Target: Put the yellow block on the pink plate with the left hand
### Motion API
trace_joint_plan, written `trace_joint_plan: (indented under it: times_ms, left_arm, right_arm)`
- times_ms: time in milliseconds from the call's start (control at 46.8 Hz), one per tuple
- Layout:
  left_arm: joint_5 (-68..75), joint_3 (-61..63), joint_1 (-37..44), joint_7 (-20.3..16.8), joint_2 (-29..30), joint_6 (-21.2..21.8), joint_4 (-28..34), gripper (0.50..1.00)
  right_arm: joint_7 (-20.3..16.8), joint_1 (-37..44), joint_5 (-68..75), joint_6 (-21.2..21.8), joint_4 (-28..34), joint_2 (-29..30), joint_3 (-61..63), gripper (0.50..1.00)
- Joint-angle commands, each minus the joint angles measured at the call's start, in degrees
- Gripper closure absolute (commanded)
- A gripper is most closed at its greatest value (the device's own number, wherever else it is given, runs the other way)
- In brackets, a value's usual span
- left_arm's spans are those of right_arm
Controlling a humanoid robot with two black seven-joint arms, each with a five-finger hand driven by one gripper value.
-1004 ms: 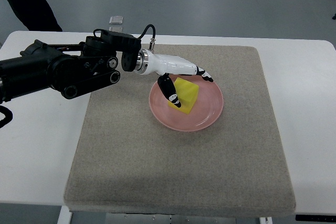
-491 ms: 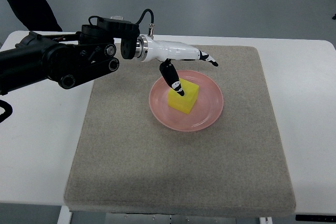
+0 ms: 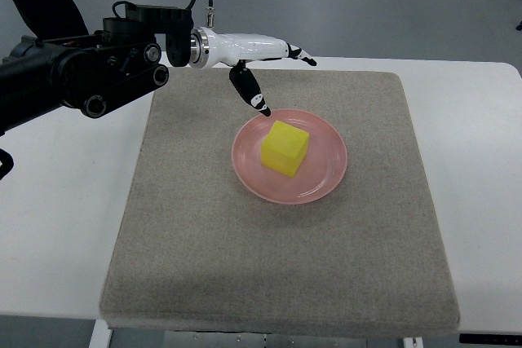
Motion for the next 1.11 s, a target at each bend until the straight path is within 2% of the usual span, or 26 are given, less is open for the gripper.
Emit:
trace_joint_plan:
  times_ms: [0,128,491,598,790,1089]
  left_arm:
    - [-0.54,0.02,0.47,0.0,-0.01,0.52,2.8,0.51]
    - [-2.56,0.11,0.64,0.0,-0.09,2.19,8.25,0.508]
    - [-17.66,0.11,1.52,0.18,-0.44,2.72,19.42,0.508]
    - [-27.06,0.28,2.93,0.97,-0.62,6.31,21.7,0.508]
    - [-39.9,0.28,6.44,1.23,-1.32,13.96,23.81,0.508]
    - [-62.4,0.11,9.43,2.29,-3.26,15.2,24.69,0.508]
  right_arm:
    - [0.0,-0.05,0.0,0.01,0.04,0.0,0.0,0.576]
    - [0.0,-0.05,0.0,-0.08,0.04,0.0,0.0,0.576]
    - [0.0,-0.05,0.0,0.01,0.04,0.0,0.0,0.576]
    - [0.0,-0.05,0.0,0.01,-0.05,0.0,0.0,0.576]
    - [0.0,-0.05,0.0,-0.08,0.04,0.0,0.0,0.576]
    - [0.0,0.04,0.0,0.01,0.04,0.0,0.0,0.576]
